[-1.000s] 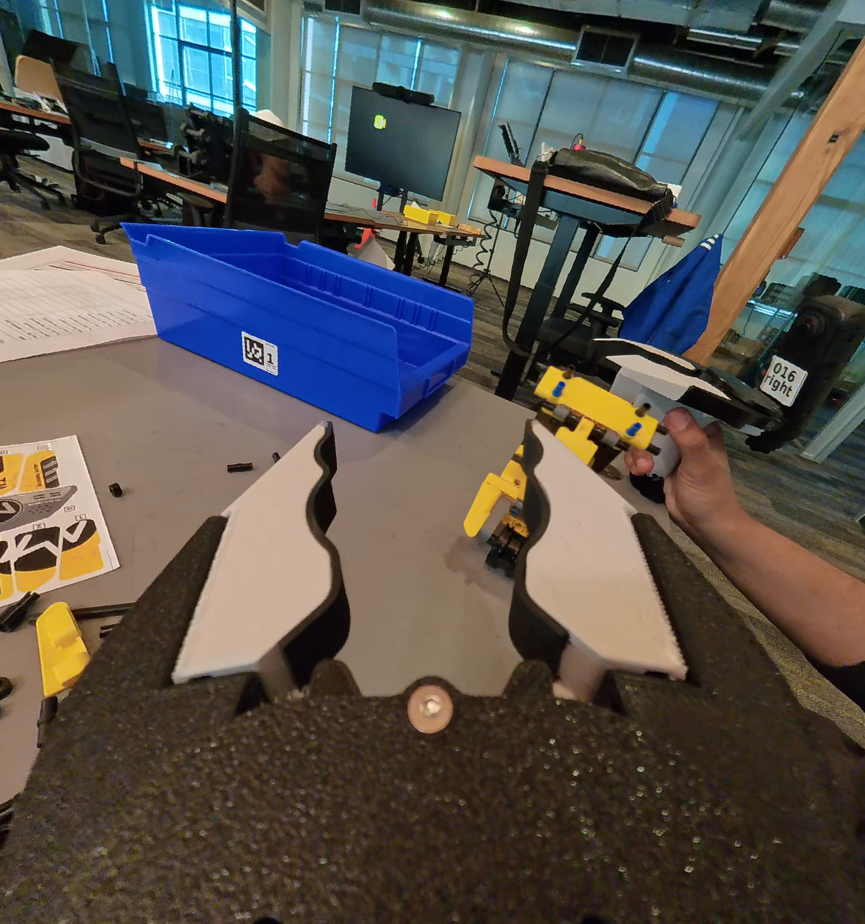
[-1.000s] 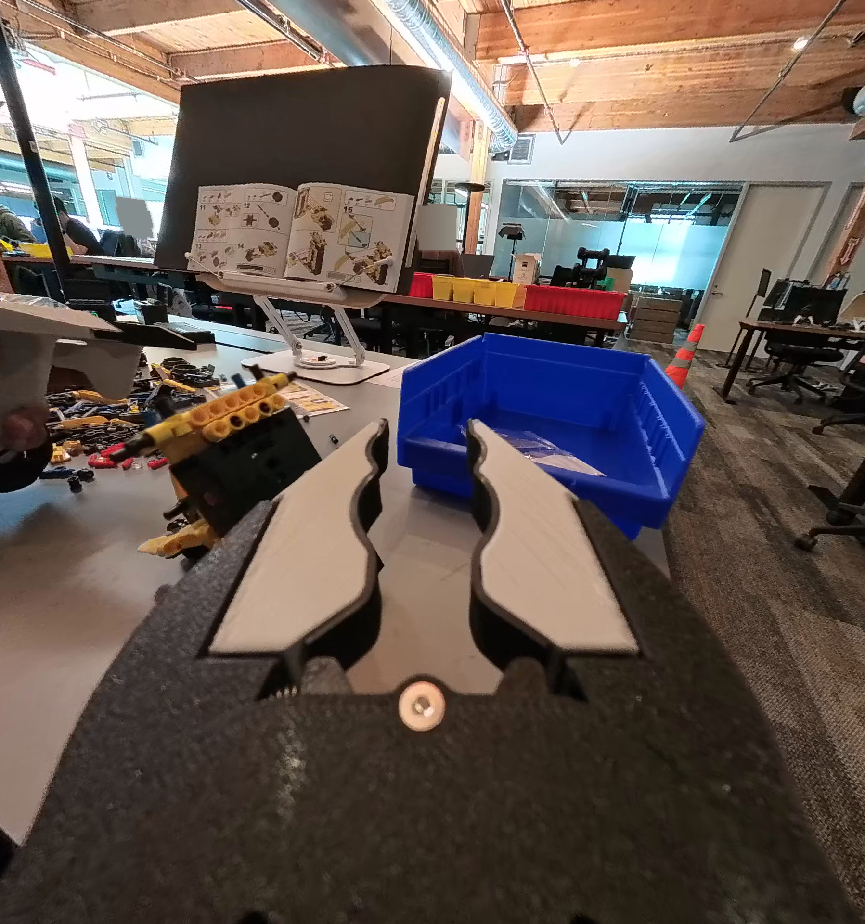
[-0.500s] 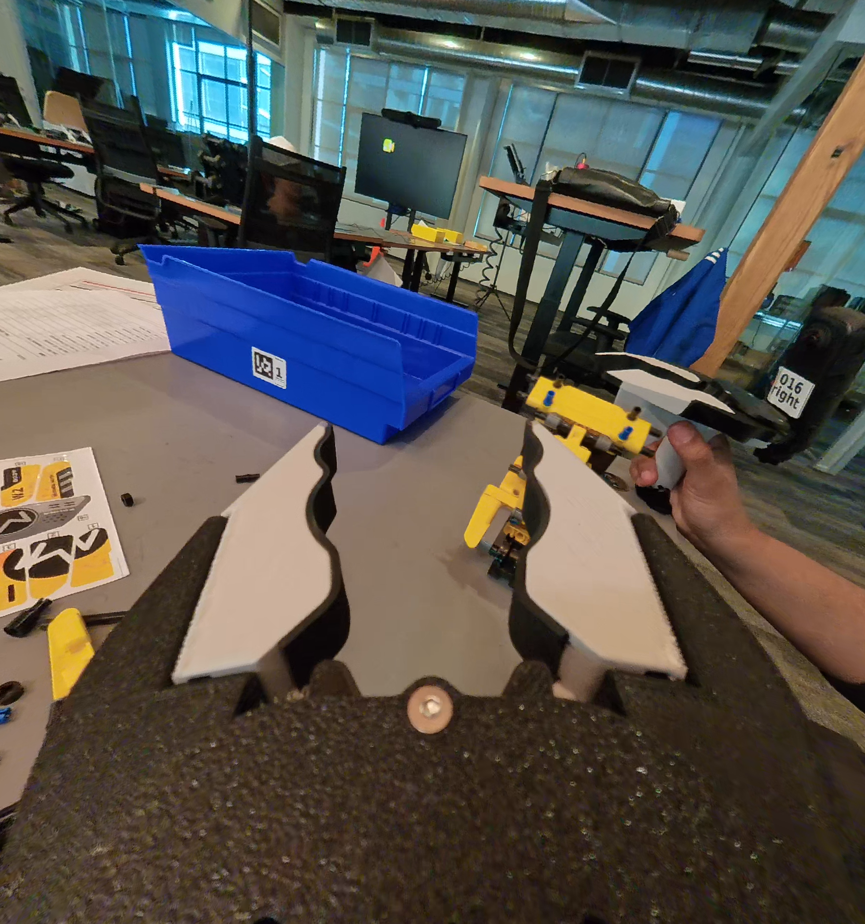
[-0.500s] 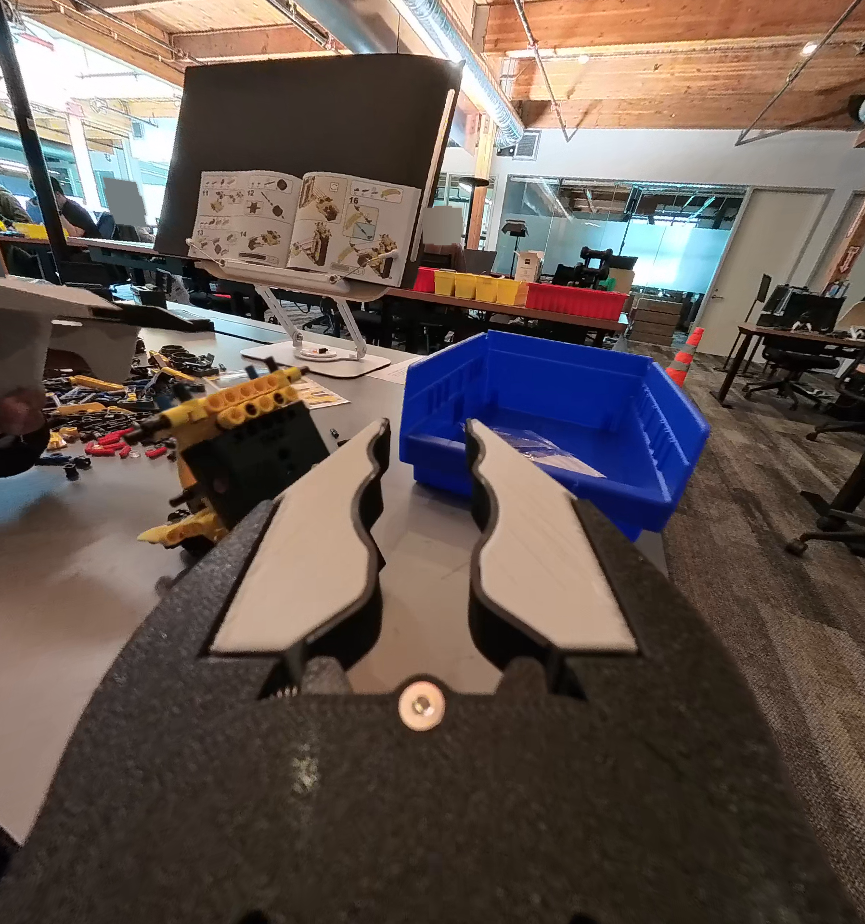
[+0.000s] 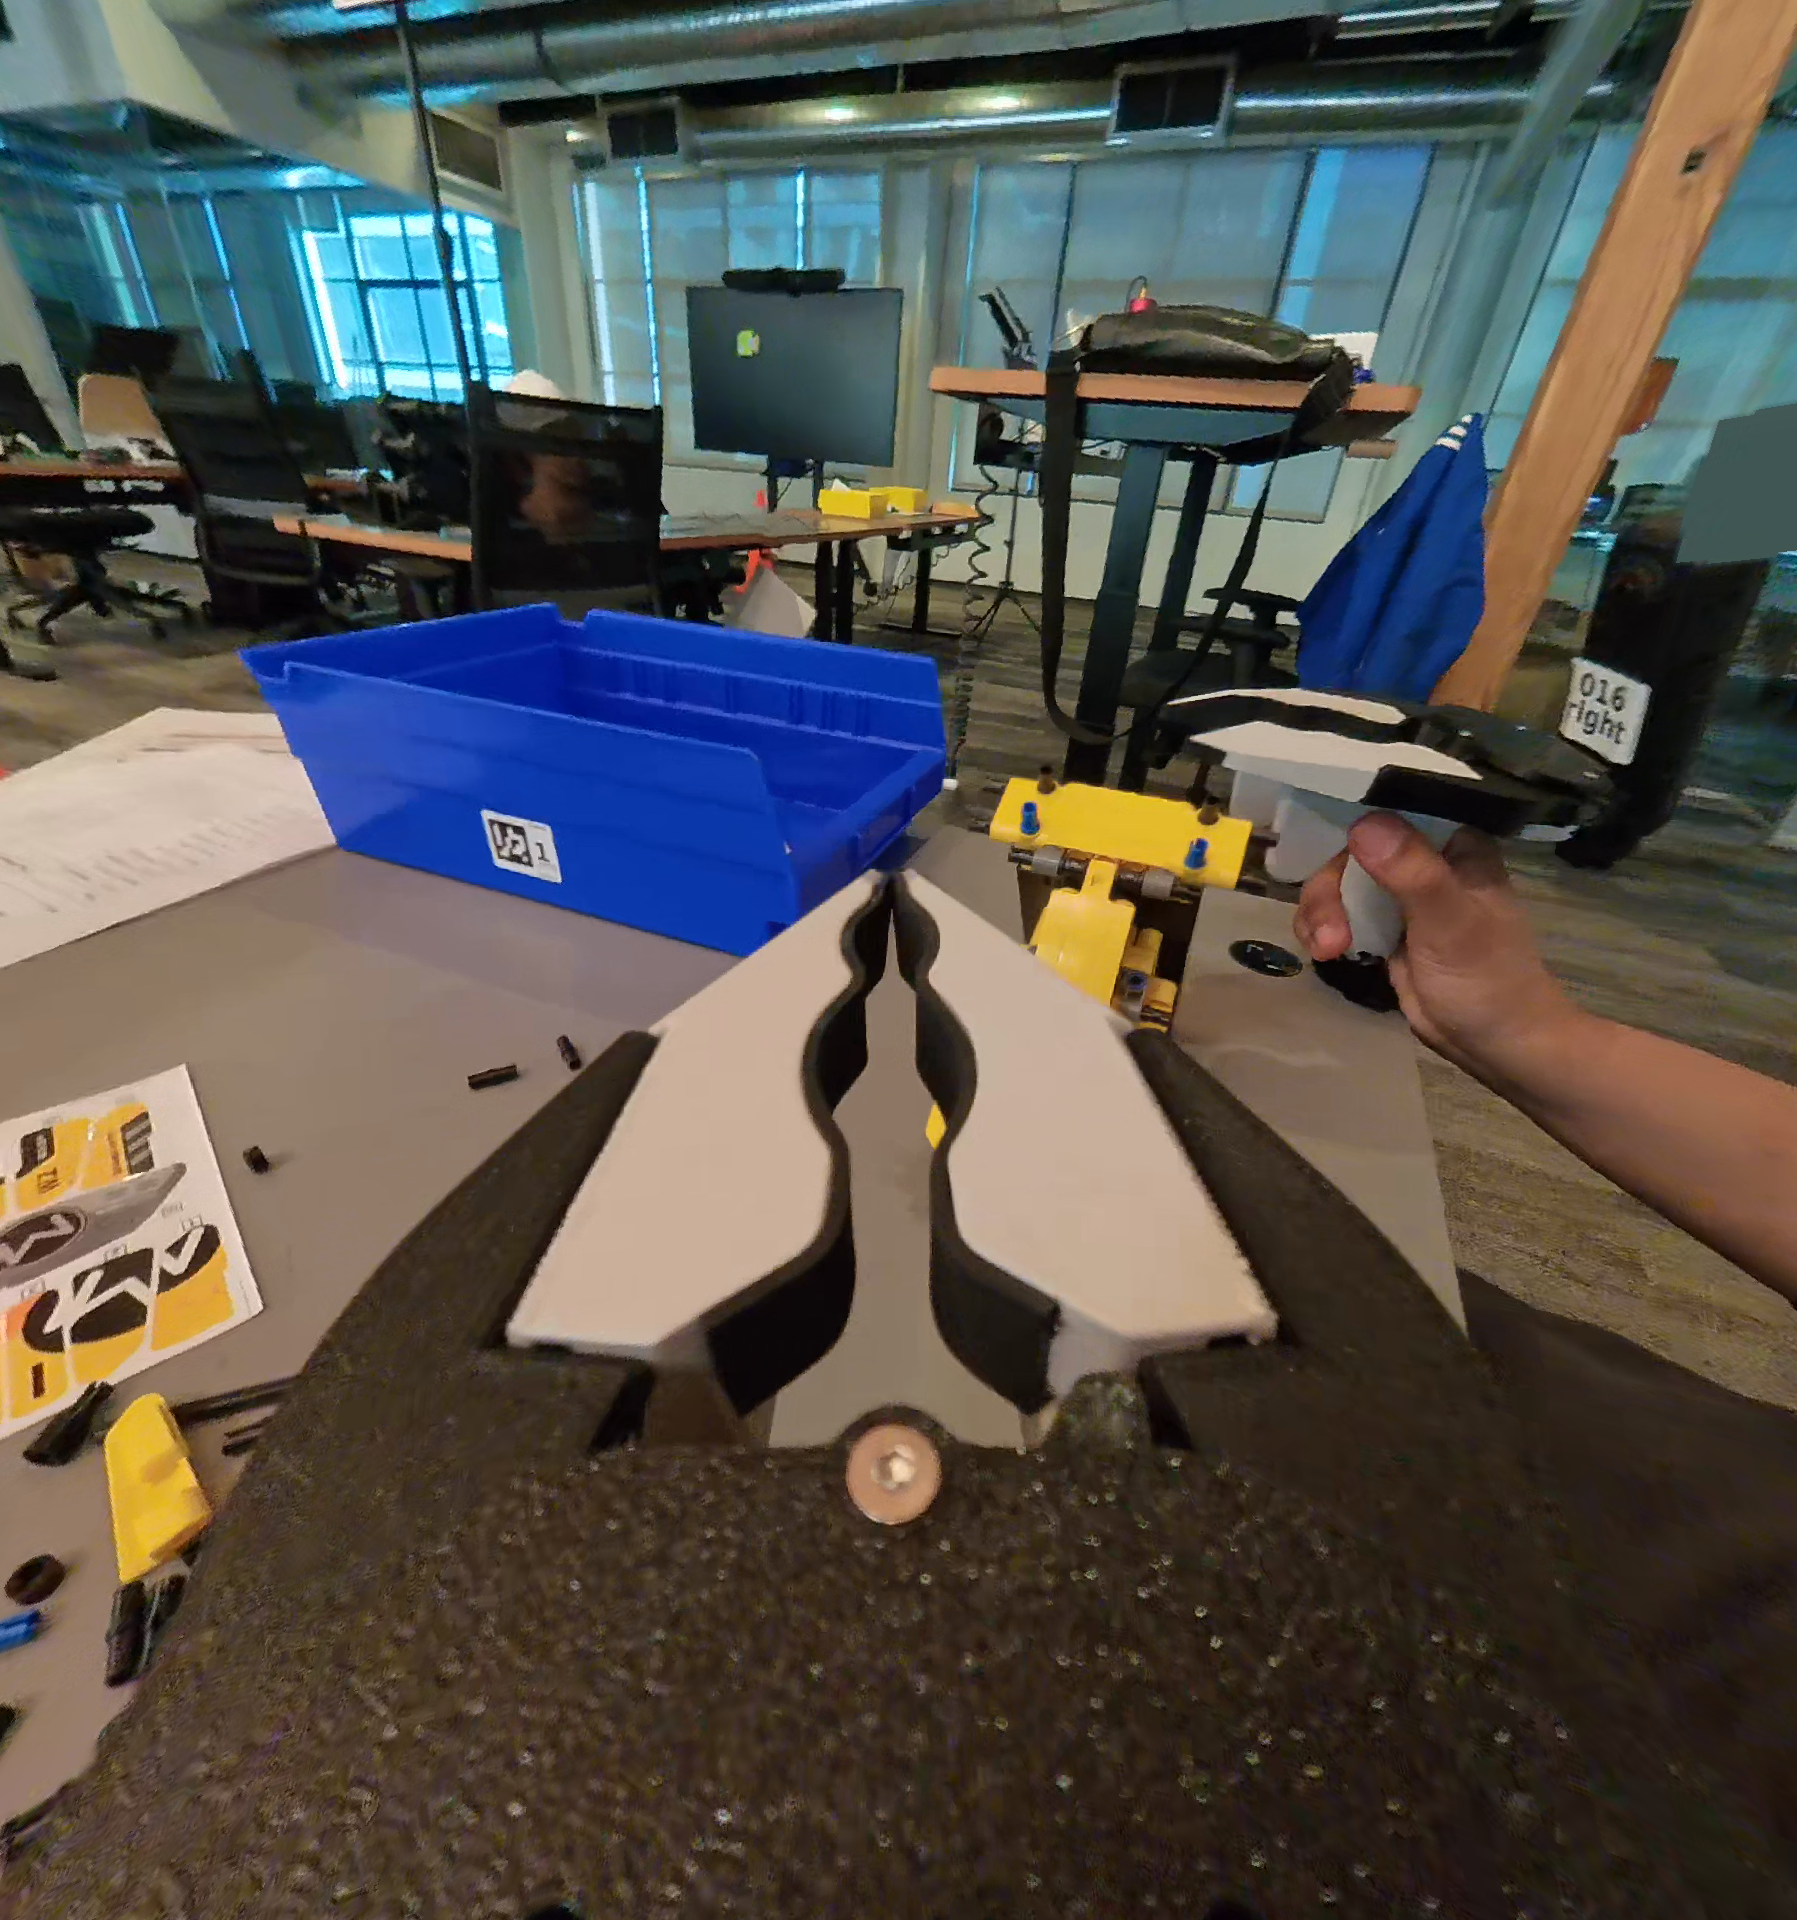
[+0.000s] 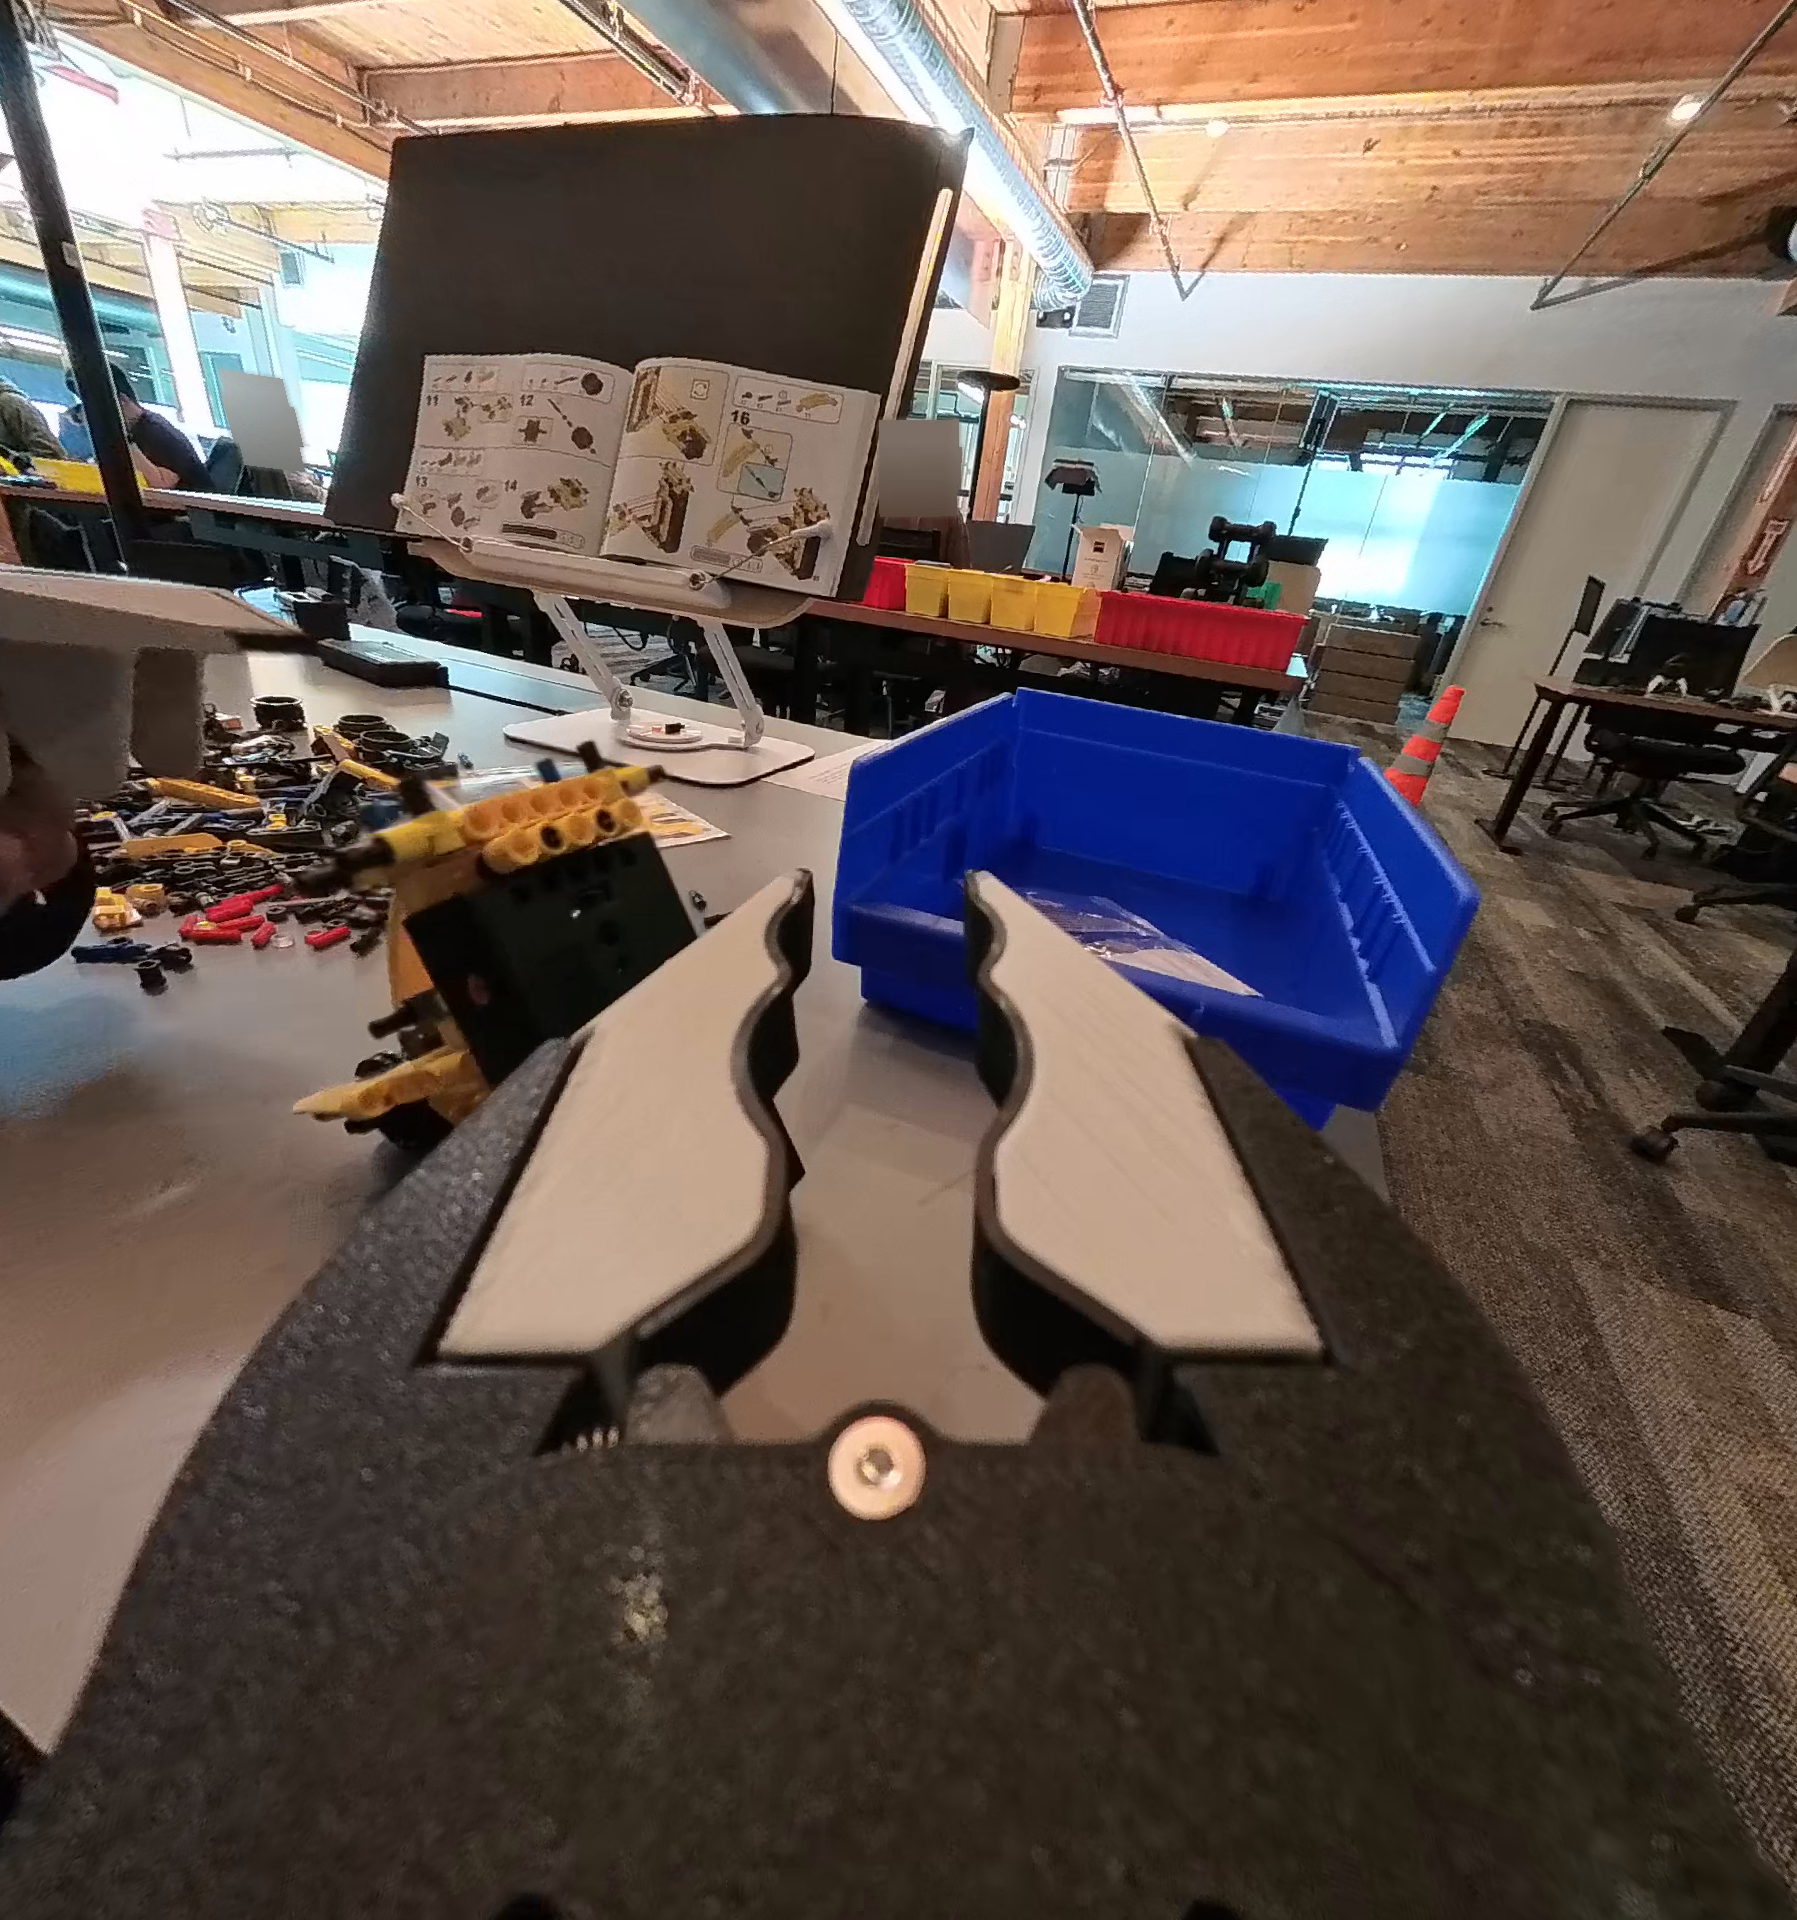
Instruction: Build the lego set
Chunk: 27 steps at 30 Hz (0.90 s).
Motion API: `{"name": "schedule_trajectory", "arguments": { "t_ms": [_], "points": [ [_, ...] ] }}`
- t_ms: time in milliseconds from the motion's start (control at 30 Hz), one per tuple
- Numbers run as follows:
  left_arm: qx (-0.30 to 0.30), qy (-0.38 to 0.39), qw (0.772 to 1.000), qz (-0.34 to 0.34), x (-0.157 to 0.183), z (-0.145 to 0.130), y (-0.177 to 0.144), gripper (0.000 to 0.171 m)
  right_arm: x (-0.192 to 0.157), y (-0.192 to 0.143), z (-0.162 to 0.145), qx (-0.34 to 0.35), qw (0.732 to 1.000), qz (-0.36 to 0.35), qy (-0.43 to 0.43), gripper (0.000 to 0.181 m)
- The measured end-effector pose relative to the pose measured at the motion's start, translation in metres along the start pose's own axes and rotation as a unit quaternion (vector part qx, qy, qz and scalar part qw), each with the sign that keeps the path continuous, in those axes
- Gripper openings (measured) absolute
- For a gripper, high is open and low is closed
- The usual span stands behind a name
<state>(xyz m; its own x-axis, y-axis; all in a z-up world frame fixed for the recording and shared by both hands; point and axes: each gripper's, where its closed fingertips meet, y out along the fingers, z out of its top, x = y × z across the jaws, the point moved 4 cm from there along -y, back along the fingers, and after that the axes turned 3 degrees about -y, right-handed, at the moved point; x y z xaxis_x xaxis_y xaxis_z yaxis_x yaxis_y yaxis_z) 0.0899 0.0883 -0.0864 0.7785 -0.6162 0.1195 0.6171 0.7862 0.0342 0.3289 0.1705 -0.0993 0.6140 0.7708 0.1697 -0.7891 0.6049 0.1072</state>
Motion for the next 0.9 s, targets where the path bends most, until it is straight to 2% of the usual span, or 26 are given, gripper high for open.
{"name": "schedule_trajectory", "arguments": {
  "t_ms": [167,333,500,633,900],
  "points": [
    [0.002,-0.013,0.999,-0.036,0.005,-0.002,0.001,0.000,0.000,0.000,0.000,0.001,1.000,0.001,0.000,0.028],
    [-0.011,0.013,1.000,-0.009,0.003,-0.004,0.001,0.000,0.000,0.000,0.000,0.002,1.000,0.002,0.000,0.028],
    [-0.034,-0.012,0.999,0.002,-0.004,-0.010,0.001,0.000,-0.001,-0.001,0.000,0.002,1.000,0.003,-0.001,0.027],
    [-0.030,-0.037,0.999,0.000,-0.008,-0.010,0.001,0.000,-0.001,0.000,0.000,0.002,1.000,0.003,-0.002,0.027],
    [-0.038,-0.033,0.999,0.003,-0.008,-0.012,0.001,0.000,-0.002,0.000,0.000,0.001,1.000,0.005,-0.004,0.027]
  ]
}}
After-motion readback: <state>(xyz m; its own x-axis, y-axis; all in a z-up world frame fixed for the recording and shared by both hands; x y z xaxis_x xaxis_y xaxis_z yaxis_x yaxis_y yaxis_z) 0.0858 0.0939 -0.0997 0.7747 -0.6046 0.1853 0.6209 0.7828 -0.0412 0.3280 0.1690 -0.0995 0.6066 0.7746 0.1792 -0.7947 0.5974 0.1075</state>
